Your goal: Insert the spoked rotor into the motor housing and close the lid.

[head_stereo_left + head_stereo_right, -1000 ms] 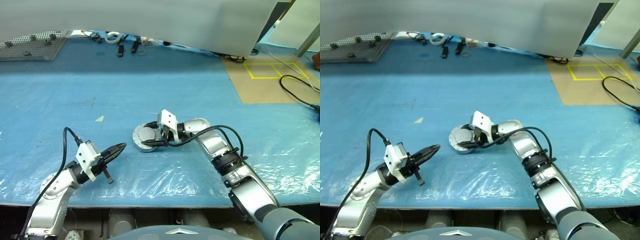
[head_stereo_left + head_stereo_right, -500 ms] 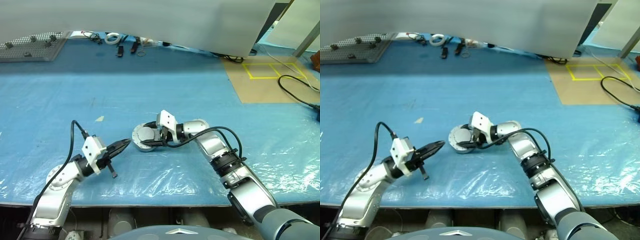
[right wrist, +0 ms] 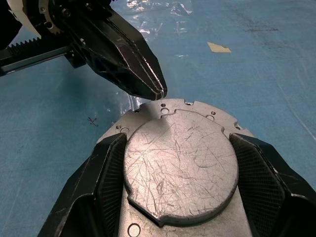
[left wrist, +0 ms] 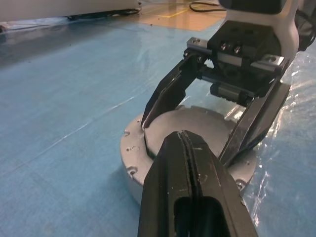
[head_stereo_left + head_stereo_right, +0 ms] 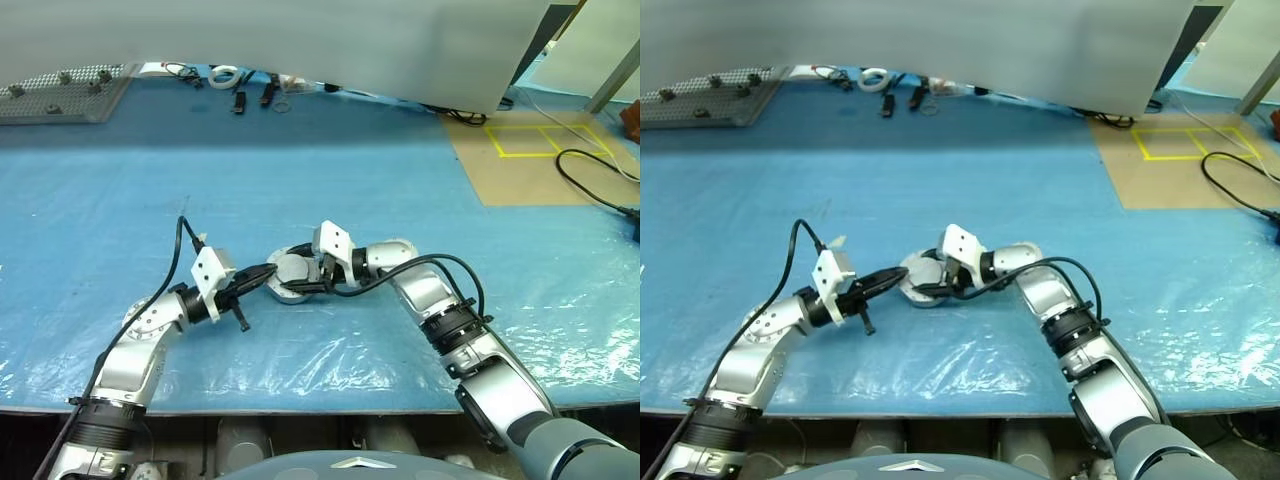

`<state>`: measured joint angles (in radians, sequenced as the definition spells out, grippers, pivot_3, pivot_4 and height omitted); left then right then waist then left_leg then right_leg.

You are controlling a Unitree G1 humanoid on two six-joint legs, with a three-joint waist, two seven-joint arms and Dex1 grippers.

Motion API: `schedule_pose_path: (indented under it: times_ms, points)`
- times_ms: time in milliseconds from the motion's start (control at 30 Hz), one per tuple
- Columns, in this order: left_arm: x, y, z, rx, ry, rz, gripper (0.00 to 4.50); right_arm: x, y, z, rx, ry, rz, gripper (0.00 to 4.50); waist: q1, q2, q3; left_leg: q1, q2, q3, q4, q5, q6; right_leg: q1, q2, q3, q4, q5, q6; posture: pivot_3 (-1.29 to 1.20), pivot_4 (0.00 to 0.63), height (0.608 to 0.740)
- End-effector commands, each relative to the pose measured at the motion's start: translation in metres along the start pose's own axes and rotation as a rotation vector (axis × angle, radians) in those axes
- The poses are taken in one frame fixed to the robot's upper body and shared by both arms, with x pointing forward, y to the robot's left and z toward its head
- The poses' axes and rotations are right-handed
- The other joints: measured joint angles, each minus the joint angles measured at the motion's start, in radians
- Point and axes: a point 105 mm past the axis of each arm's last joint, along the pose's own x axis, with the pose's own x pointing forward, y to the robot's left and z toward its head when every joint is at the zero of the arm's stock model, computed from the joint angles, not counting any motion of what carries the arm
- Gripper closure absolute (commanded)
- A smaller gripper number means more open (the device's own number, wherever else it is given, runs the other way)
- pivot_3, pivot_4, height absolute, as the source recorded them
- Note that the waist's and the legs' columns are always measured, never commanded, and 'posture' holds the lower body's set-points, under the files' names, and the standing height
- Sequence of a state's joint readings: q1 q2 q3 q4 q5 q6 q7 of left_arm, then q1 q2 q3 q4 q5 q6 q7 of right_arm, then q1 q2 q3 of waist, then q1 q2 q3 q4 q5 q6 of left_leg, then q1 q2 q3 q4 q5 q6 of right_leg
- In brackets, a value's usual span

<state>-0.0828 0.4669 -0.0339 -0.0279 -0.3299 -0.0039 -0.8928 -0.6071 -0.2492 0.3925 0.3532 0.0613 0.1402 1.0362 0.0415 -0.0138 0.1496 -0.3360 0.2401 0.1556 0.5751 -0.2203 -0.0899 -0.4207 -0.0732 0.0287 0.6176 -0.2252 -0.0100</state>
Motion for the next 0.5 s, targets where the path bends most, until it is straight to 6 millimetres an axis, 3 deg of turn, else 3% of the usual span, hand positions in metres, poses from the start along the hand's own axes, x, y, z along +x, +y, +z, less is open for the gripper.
schedule_pose_path:
  times_ms: [33, 500]
  points:
    - [0.001, 0.004, 0.007, 0.052, -0.015, -0.011, 4.5, -0.007, 0.004, -0.039, 0.089, 0.13, -0.028, 1.52, 0.0, 0.0, 0.0, 0.0, 0.0, 0.0, 0.0, 0.0, 0.0, 0.0, 0.0, 0.0, 0.0, 0.0, 0.0, 0.0, 0.15, 0.74]
    - [0.004, 0.003, -0.028, 0.086, 0.15, -0.045, 4.5, -0.007, 0.003, -0.039, 0.095, 0.127, -0.043, 1.52, 0.002, 0.001, -0.001, 0.001, 0.0, 0.0, -0.002, 0.0, 0.0, 0.002, -0.001, 0.0, -0.001, 0.0, 0.0, 0.0, 0.15, 0.74]
